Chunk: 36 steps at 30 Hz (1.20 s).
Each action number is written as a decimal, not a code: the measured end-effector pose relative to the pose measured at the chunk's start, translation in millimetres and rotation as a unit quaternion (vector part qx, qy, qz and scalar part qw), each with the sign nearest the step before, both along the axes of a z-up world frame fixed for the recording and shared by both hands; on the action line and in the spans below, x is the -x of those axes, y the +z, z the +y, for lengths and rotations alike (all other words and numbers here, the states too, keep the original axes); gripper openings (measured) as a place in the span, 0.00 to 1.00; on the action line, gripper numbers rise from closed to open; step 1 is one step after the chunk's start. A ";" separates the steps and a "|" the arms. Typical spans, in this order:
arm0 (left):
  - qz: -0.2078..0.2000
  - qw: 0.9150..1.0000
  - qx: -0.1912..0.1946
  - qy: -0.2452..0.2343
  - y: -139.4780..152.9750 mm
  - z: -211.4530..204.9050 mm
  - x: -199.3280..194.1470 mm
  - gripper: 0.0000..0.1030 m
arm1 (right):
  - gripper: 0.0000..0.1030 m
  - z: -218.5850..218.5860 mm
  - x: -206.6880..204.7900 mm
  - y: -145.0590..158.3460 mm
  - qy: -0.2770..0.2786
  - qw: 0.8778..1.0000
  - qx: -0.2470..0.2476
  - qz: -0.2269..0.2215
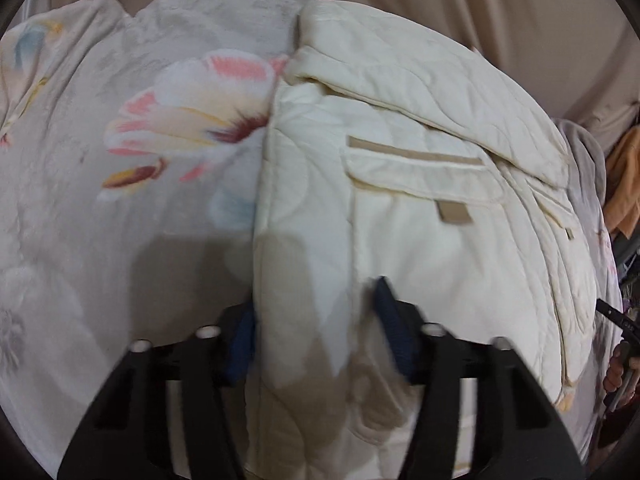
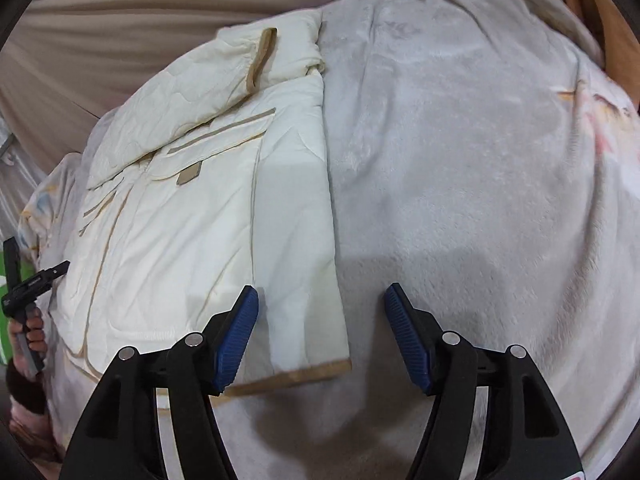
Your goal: Fold large clothes
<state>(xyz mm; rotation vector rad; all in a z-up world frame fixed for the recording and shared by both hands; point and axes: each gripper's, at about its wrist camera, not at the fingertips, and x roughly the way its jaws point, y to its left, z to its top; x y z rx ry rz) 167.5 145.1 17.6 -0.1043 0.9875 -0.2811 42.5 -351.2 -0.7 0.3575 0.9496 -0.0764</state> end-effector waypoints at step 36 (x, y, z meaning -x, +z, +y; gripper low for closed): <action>-0.136 0.988 -0.073 0.028 81.3 -45.5 -3.0 0.64 | 0.03 106.3 -55.5 149.9 0.127 0.965 0.075 -0.218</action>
